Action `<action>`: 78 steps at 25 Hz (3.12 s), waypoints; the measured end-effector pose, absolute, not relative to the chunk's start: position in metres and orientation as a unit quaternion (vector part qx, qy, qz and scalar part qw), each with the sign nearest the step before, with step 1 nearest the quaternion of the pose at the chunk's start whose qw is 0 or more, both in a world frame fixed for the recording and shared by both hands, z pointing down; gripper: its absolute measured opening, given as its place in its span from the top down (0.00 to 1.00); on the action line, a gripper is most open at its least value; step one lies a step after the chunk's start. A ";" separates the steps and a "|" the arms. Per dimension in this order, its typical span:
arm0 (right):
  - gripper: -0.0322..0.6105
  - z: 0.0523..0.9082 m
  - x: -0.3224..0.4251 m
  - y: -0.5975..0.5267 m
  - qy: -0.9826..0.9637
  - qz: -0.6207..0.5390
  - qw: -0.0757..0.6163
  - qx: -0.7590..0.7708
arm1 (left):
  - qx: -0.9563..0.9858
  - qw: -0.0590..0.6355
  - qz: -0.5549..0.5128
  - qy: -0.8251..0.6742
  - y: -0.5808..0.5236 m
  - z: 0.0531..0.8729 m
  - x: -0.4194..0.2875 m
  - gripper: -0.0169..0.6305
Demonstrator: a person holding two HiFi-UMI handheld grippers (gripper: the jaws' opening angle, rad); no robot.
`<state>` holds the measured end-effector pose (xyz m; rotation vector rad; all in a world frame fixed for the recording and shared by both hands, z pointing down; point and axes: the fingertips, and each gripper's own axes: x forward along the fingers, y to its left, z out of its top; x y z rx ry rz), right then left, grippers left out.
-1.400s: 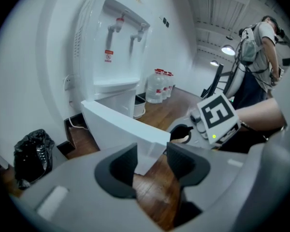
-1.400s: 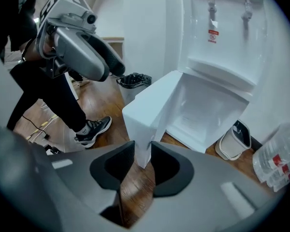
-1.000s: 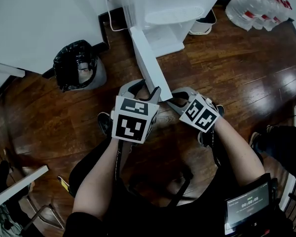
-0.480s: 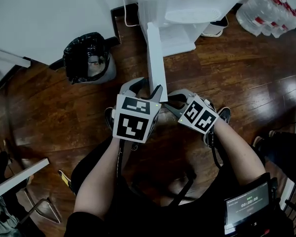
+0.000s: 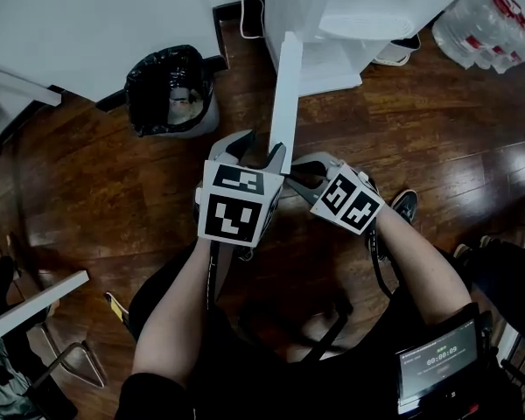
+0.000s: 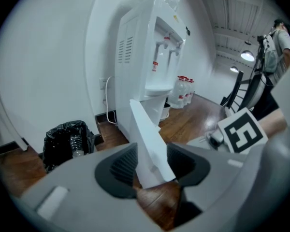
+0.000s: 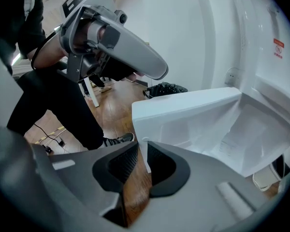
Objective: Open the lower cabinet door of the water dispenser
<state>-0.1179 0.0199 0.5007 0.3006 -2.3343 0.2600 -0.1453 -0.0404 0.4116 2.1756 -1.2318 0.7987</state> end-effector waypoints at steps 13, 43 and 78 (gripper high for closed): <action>0.85 0.499 -0.169 0.011 -0.924 0.103 0.349 0.122 | 0.802 0.261 0.274 -0.462 -0.039 0.401 -0.171 0.65; 0.85 0.497 -0.240 -0.011 -0.933 0.099 0.312 0.151 | 0.781 0.287 0.272 -0.484 -0.036 0.412 -0.217 0.65; 0.94 0.387 -0.047 -0.088 -0.884 0.148 0.172 0.408 | 0.833 0.263 0.208 -0.441 -0.066 0.366 -0.082 0.70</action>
